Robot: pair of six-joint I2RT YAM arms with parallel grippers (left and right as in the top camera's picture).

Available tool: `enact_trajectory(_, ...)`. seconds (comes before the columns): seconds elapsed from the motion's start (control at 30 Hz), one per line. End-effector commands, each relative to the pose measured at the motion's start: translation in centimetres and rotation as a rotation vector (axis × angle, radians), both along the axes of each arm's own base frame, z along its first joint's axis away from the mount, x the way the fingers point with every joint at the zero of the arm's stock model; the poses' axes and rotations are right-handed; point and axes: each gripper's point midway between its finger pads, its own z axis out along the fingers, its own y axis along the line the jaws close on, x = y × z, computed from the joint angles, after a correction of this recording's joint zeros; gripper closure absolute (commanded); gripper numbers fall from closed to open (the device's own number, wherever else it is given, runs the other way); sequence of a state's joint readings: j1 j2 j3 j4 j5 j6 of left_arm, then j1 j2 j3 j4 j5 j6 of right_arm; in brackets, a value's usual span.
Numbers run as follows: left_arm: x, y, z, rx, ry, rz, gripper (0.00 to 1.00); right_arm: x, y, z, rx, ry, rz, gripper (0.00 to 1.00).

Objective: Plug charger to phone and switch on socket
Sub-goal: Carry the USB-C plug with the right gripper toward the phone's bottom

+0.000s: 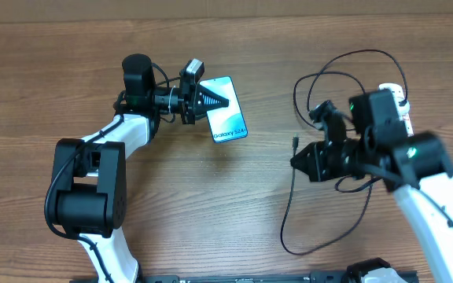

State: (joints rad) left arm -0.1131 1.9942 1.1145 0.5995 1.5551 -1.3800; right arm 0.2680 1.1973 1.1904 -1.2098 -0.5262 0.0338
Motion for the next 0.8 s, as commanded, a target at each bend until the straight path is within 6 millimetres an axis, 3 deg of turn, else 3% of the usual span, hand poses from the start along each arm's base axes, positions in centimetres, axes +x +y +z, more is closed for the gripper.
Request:
enact_trajectory(0.0, 0.1, 0.1, 1.1, -0.018, -0.104, -0.023, 0.96, -3.5, 2.4, -2.4, 0.047, 0.031, 0.075, 0.96)
enact_trajectory(0.2, 0.1, 0.0, 1.1, -0.031, -0.225, -0.023, 0.96, -4.4, 4.5, -5.6, -0.11, 0.03, 0.077, 0.96)
enact_trajectory(0.47, 0.0, -0.1, 1.0, -0.043, -0.321, -0.027, 0.96, -2.6, 6.8, -8.6, -0.196, 0.047, 0.048, 0.96)
enact_trajectory(0.77, -0.1, -0.2, 1.0, -0.049, -0.377, -0.03, 0.96, -1.4, 8.0, -7.0, -0.191, -0.029, 0.108, 0.96)
